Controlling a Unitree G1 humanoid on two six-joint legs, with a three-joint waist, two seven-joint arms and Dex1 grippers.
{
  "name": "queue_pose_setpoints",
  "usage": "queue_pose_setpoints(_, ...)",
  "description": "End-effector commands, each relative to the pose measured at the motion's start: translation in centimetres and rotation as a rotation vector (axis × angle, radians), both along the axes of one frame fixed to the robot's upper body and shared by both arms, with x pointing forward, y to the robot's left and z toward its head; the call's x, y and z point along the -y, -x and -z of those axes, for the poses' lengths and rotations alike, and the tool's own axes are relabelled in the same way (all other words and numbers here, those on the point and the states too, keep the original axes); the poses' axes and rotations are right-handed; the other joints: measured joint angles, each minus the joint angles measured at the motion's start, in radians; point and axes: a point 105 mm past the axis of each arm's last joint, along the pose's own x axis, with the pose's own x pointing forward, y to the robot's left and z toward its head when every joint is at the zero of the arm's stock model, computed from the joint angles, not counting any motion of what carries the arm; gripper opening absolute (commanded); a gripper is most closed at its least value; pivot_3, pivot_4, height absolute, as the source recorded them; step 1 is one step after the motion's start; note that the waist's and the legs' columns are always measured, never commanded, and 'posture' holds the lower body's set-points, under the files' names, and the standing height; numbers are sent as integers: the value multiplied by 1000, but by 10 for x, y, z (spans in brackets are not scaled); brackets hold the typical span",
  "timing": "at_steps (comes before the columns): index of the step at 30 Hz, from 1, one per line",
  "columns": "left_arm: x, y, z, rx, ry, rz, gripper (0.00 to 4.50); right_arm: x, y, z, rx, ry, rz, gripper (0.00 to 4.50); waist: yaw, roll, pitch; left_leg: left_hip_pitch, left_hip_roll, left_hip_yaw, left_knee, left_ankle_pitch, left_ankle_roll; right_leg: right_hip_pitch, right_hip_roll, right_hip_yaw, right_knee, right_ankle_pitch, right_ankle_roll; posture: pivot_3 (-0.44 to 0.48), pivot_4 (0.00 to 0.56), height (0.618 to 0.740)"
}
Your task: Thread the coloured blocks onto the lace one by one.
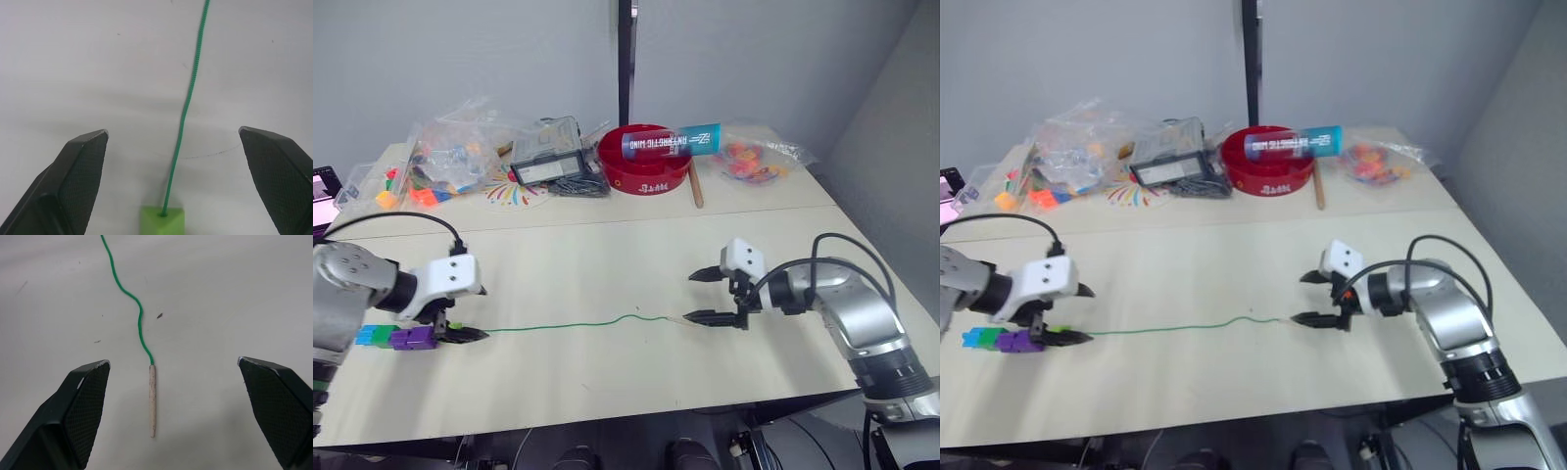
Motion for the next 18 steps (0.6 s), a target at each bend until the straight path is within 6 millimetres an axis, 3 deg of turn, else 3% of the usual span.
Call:
queue_pose_setpoints(1, -3, 6, -14, 101, 177, -67, 4500, 16, 9, -16, 4, -100, 64, 4479, 0, 0, 0, 0, 0, 0, 0, 0, 0, 0, 0, 0, 1, 0, 0, 0, 150, 740)
queue_pose_setpoints(3, -9, 15, -15, 209, 338, -119, 4500, 34, 13, -11, 12, -132, 162, 4479, 2, 0, 0, -1, 2, 0, 0, 0, 0, -1, 0, 0, 1, 0, 0, 0, 150, 740)
queue_pose_setpoints(7, -17, 33, -13, 400, 498, -226, 4500, 60, 18, -1, 36, -189, 322, 4479, 3, -2, 0, -1, 3, 1, 0, -1, -2, -1, -1, 0, -1, 0, 0, 0, 150, 740)
queue_pose_setpoints(11, -22, 58, 6, 433, 582, -377, 4500, 83, 26, 16, 26, -234, 453, 4479, 4, -4, 0, 2, 3, 1, 1, -1, -4, 2, -2, 2, -2, 2, 1, 0, 150, 740)
queue_pose_setpoints(18, -26, 74, 16, 417, 674, -519, 4500, 105, 30, 35, 25, -259, 568, 4479, 12, -5, 0, 16, 4, 2, 1, -4, -9, 16, -2, 4, -8, 2, 1, 0, 150, 740)
